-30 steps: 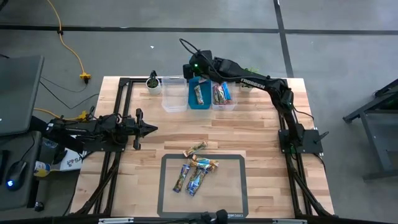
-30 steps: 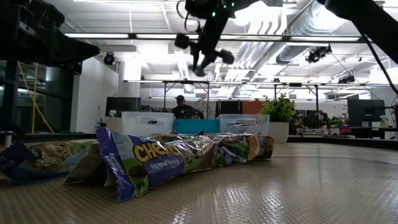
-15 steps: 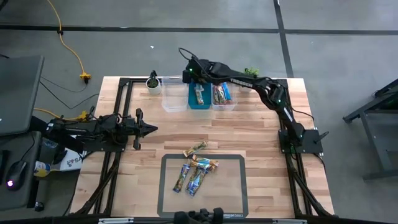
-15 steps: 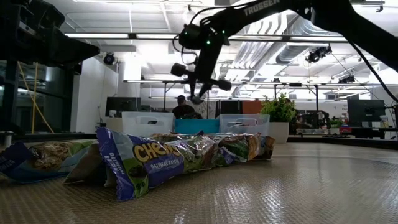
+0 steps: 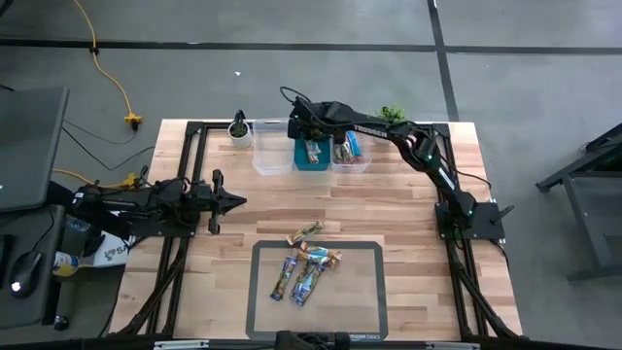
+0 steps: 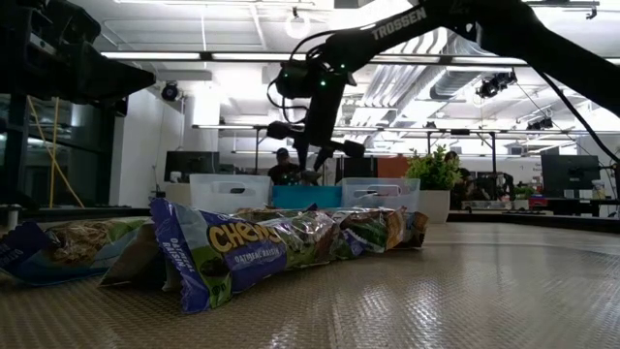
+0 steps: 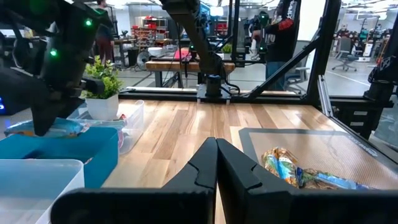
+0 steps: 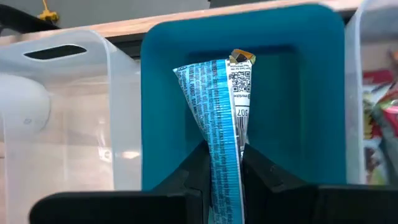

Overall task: Pick and place Granola Bars by type
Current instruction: Put the yellow granola bar into the blue bin

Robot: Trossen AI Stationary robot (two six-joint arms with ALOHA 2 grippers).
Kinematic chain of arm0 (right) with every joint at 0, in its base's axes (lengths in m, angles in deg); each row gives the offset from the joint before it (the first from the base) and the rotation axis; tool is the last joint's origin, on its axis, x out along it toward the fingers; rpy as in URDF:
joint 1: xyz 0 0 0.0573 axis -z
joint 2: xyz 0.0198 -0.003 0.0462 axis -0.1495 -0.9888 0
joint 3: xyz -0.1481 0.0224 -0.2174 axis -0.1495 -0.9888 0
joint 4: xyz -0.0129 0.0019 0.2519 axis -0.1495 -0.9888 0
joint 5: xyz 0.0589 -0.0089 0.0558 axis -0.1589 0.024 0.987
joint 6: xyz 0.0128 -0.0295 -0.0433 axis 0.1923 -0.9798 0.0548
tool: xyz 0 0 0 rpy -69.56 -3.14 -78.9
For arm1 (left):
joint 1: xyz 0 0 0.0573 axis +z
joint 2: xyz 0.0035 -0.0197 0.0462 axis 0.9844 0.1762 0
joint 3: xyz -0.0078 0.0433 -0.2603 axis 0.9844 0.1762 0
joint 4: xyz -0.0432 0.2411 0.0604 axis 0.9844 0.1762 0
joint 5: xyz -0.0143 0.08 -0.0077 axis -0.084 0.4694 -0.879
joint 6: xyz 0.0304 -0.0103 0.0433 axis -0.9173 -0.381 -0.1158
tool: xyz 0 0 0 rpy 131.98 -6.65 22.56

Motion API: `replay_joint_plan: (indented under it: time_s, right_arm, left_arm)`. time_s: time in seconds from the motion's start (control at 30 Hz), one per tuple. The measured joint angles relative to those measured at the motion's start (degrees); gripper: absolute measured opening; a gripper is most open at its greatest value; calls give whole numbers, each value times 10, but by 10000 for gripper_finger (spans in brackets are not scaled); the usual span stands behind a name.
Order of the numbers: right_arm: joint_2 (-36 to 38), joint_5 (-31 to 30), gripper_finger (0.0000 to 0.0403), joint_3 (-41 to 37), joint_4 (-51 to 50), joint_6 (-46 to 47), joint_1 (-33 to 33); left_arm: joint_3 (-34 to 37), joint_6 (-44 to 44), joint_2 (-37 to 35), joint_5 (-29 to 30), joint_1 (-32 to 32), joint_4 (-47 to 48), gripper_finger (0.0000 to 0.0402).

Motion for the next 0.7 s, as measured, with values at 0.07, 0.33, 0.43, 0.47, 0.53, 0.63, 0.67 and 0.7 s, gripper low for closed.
replay_joint_plan:
  time_s: [0.07, 0.33, 0.43, 0.47, 0.53, 0.63, 0.67, 0.7]
  right_arm:
    - [-5, 7, 46, 0, 3, 20, -1]
    - [-15, 33, 46, 0, 7, 54, -2]
    - [-18, 33, 46, 0, 7, 62, -3]
    - [-18, 33, 46, 0, 7, 66, -4]
    - [-18, 30, 46, 0, 11, 67, -5]
    - [-20, 43, 47, 0, 31, 68, -5]
    - [-21, 48, 47, 0, 37, 68, -5]
    - [-21, 48, 47, 0, 45, 68, -6]
  left_arm:
    - [0, 0, 0, 0, 0, 0, 1]
    - [0, 0, 0, 0, 0, 0, 1]
    - [0, 0, 0, 0, 0, 0, 1]
    - [0, 0, 0, 0, 0, 0, 1]
    - [0, 0, 0, 0, 0, 0, 1]
    - [0, 0, 0, 0, 0, 0, 1]
    - [0, 0, 0, 0, 0, 0, 1]
    - [0, 0, 0, 0, 0, 0, 1]
